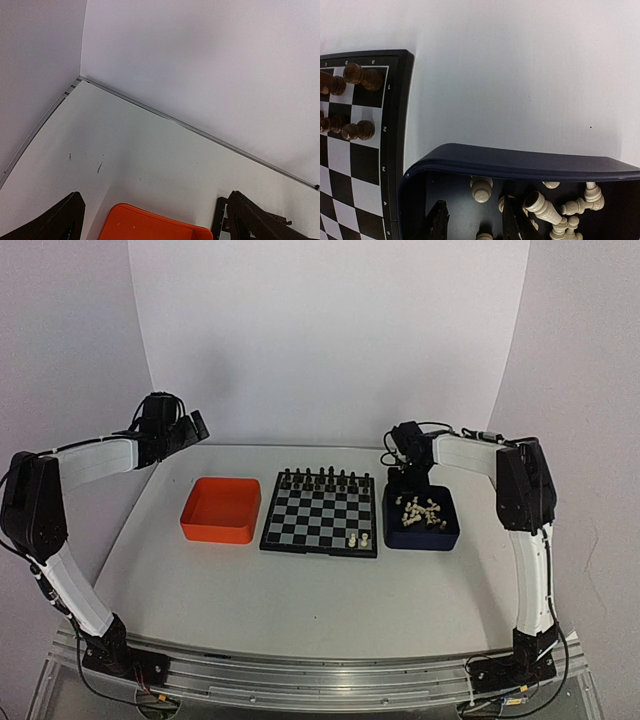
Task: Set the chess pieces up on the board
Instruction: Pick up the chess piece from the storage box.
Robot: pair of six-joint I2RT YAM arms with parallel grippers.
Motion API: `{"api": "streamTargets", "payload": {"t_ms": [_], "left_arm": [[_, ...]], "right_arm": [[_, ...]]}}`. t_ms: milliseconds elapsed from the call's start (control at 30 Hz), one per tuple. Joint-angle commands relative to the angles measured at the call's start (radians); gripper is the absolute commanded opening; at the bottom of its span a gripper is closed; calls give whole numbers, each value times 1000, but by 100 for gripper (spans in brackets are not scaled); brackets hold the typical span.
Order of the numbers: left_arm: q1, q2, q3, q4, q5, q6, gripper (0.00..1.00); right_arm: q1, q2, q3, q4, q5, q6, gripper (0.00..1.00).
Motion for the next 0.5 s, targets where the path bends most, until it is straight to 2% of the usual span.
{"api": "streamTargets", "payload": {"t_ms": [0,467], "left_arm": [[2,10,49,0,-7,-16,100],[3,6,47,-8,-7,-22,100]], "right_arm": [[-7,22,32,35,26,-11,34],[-11,38,35,55,41,-15,22]]}}
